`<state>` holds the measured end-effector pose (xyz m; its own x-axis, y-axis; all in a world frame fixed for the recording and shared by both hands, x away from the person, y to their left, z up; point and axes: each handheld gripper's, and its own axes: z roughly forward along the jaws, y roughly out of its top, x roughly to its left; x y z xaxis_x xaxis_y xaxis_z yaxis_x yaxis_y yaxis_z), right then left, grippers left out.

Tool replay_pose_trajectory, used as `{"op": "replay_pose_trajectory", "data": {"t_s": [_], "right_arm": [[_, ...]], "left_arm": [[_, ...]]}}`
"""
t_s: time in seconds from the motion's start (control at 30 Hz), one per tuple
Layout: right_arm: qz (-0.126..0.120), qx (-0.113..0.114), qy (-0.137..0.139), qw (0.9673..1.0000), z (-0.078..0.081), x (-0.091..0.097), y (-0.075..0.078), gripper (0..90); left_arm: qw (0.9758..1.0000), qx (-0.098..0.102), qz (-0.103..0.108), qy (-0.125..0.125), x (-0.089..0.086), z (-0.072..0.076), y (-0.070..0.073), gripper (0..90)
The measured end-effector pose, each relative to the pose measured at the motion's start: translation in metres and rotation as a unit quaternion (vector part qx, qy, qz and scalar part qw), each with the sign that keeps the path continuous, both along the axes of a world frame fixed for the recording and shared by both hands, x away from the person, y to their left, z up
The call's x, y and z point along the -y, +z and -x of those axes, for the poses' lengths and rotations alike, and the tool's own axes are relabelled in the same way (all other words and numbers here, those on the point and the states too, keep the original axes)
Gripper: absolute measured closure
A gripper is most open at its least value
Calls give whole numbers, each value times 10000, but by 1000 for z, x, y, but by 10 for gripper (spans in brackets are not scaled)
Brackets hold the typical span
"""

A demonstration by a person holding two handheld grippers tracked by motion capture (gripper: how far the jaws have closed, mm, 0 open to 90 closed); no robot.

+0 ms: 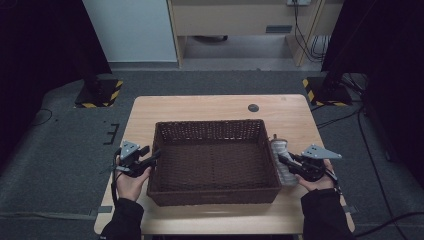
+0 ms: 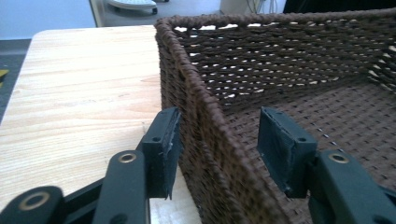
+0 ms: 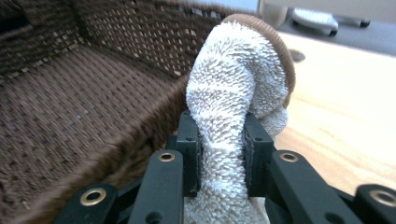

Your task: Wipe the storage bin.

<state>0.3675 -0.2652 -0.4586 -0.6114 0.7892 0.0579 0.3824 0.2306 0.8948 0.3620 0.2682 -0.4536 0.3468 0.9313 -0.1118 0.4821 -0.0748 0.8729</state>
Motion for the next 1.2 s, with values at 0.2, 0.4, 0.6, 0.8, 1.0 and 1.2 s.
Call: {"op": "replay_pose_trajectory", "data": {"t_s": [0.2, 0.4, 0.6, 0.8, 1.0, 1.2], "right_arm": [[185, -95, 199, 9996, 8, -7, -8, 738], [496, -513, 233, 9972, 4, -12, -29, 737], [578, -527, 133, 9969, 2, -12, -28, 734], [29, 12, -27, 10000, 16, 1, 3, 734], [101, 53, 255, 9996, 29, -6, 5, 736], [389, -376, 294, 9981, 20, -11, -20, 736]], "left_arm": [[9997, -91, -157, -146, 3, 13, 0, 514], [9995, -262, -62, -157, 2, 17, -6, 563], [9994, -343, 49, -96, 4, 17, -6, 656], [9995, -322, -70, 17, 6, 15, -4, 693], [9994, -287, -195, 57, 7, 11, -3, 705], [9994, -282, -182, 86, 6, 6, -3, 705]]}}
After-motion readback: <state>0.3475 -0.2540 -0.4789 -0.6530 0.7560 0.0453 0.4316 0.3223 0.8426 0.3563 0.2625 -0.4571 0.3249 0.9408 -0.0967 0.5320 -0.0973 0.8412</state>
